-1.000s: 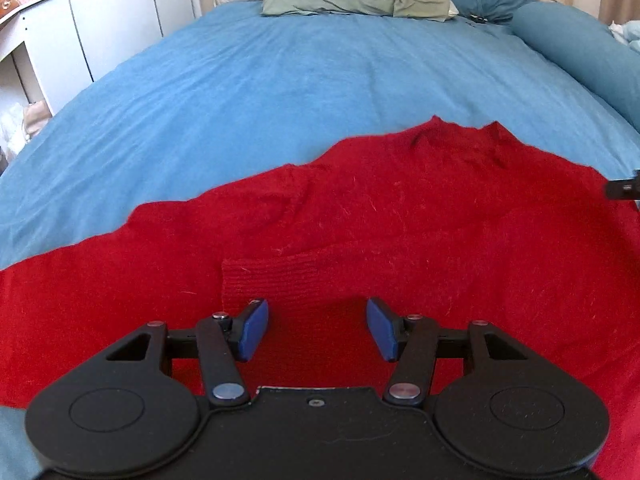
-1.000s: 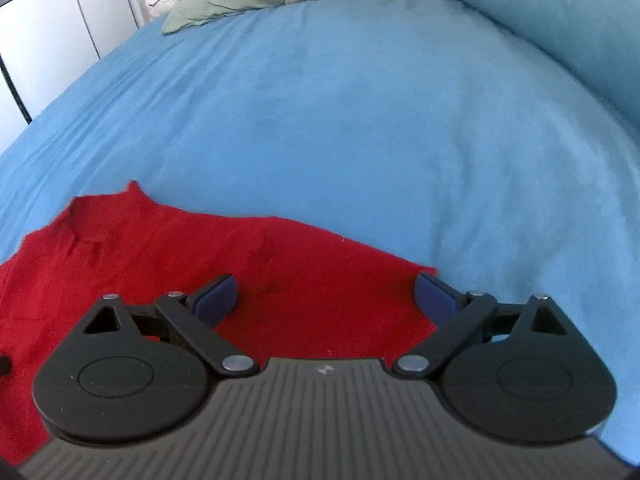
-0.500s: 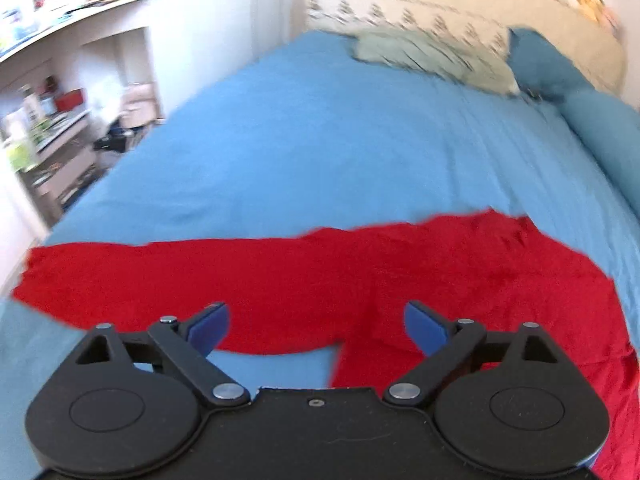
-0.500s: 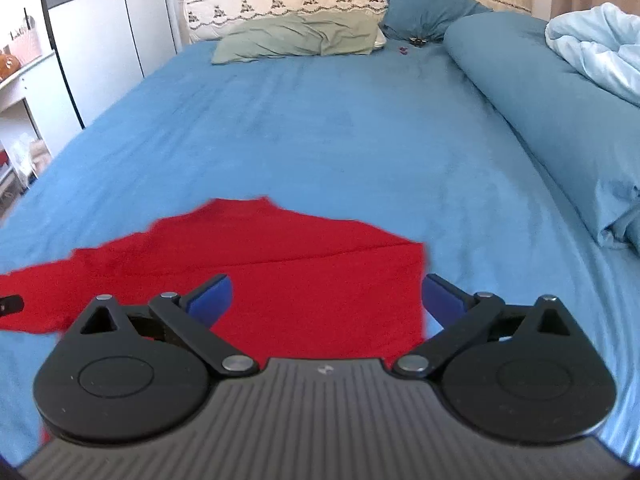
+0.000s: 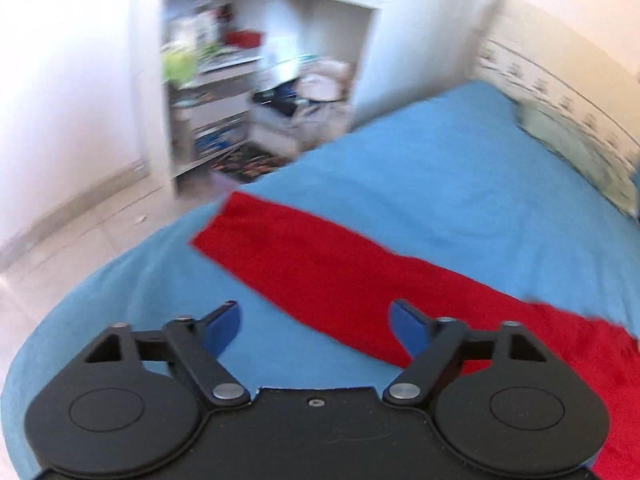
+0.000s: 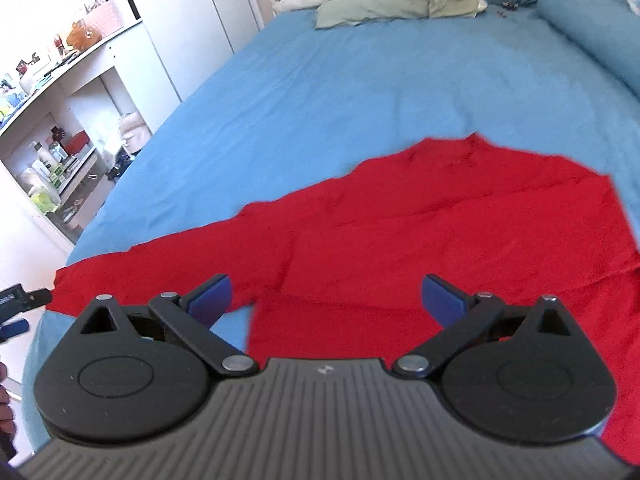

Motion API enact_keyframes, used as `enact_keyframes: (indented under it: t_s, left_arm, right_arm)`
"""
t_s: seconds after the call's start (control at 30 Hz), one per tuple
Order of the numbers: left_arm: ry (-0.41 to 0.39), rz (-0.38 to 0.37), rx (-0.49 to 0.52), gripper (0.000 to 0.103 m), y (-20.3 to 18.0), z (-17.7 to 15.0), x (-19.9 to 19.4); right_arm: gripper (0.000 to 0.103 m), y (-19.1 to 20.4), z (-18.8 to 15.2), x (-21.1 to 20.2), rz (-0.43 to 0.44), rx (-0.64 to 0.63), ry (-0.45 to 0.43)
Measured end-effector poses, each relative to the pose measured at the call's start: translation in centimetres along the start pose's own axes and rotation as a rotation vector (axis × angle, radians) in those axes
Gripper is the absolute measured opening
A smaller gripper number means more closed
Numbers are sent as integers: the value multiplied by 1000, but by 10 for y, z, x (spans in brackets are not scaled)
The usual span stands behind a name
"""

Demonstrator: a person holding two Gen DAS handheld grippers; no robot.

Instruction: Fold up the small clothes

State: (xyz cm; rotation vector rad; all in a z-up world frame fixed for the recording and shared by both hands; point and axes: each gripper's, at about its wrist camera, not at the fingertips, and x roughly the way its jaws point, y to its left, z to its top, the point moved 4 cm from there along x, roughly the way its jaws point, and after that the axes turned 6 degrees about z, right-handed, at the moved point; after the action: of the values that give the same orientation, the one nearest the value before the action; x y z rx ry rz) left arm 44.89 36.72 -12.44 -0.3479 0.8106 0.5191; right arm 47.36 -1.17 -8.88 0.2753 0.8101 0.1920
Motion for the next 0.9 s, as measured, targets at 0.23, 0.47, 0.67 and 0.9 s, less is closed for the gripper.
enact_keyframes:
  t_s: [0.23, 0.47, 0.67, 0.9]
  left_arm:
    - [47, 17, -141, 47, 36, 5, 68]
    - [7, 50, -138, 27, 29, 15, 87]
    - [0, 65, -111, 6, 24, 23, 89]
    - [-79, 67, 17, 6, -18, 38, 58]
  right_arm:
    - [103, 42, -22, 45, 23, -21, 27]
    - [103, 59, -27, 64, 8, -38, 26]
    - [103, 56, -23, 64, -2, -35, 14]
    - [103, 33, -11, 52, 13, 3, -20]
